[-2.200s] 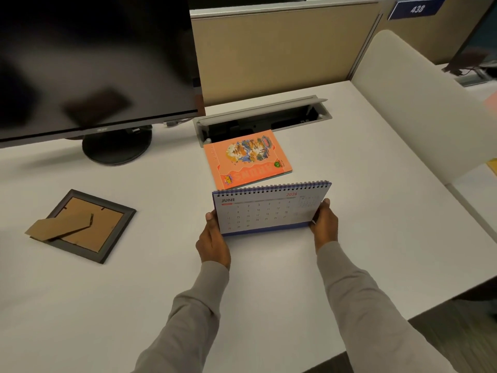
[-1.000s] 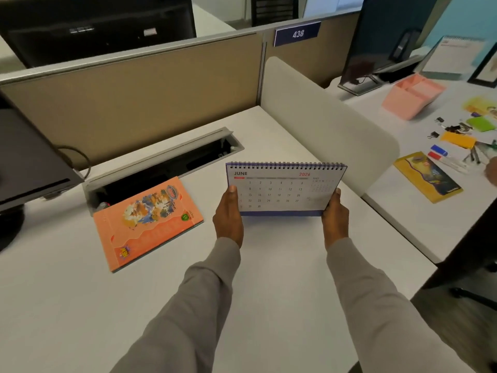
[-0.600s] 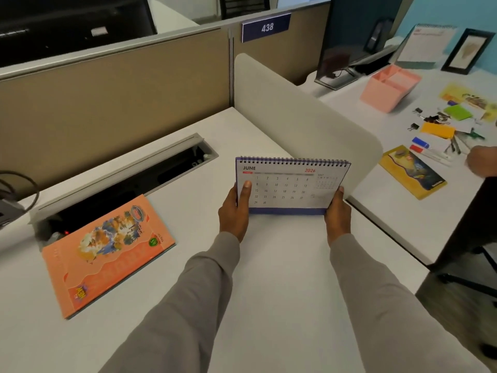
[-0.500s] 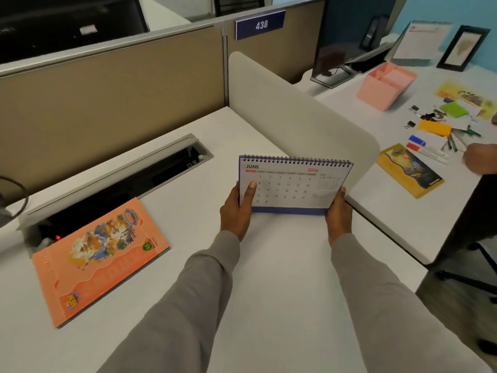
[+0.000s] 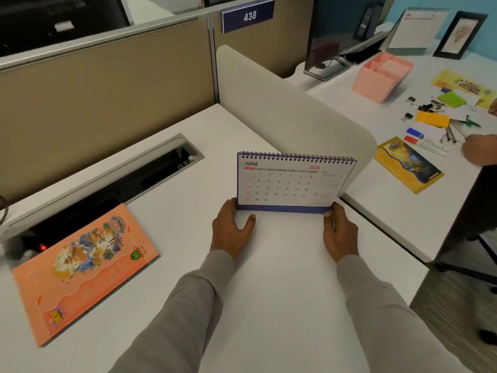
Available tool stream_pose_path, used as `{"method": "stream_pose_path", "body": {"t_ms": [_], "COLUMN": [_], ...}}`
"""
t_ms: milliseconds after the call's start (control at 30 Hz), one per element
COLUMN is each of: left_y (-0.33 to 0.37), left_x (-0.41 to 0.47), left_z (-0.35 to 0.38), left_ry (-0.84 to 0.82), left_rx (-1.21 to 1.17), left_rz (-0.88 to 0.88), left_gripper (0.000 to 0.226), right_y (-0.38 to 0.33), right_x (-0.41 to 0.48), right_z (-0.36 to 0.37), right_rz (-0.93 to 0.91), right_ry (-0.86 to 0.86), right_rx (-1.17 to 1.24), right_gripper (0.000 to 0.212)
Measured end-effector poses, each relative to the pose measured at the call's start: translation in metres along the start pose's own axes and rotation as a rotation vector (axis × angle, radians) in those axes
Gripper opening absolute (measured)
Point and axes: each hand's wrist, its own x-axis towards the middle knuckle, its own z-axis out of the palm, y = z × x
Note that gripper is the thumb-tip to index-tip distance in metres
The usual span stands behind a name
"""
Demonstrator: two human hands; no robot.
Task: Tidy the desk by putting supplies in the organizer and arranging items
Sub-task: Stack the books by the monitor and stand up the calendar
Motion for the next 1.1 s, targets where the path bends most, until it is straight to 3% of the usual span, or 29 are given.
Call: {"method": "stream_pose_path", "body": {"t_ms": [200,367,567,800,1100], "left_y": [-0.008,-0.008,-0.009,-0.010,-0.008], "left_x": [0.007,0.005,0.008,0.003,0.011], "left_z": [0.014,0.020,0.020,0.017,0.018], "left_ry": [0.004,-0.085,-0.180,-0.120,-0.202], "left_rx": [0.045,0.133,0.267,0.299,0.467], "left_rz": [-0.059,-0.065,-0.099,0.031,0.011], "left_gripper": [0.067,0.091,0.118,0.095,0.099], "right_y": [0.007,0.010,0.009,0.008,0.009], "right_x": [0.001,0.004,0.002,-0.002,-0.001], "right_z": [0.008,0.018,0.020,0.021,0.021], "right_rz": [-0.080,0.003,0.000,0.013,0.007], "right_ry": [0.015,0.038,0.051,0.127,0.114], "right_rx": [-0.113,-0.277,-0.278,-0.258,-0.296], "right_gripper": [0.038,0.048,0.050,0.047,0.052]}}
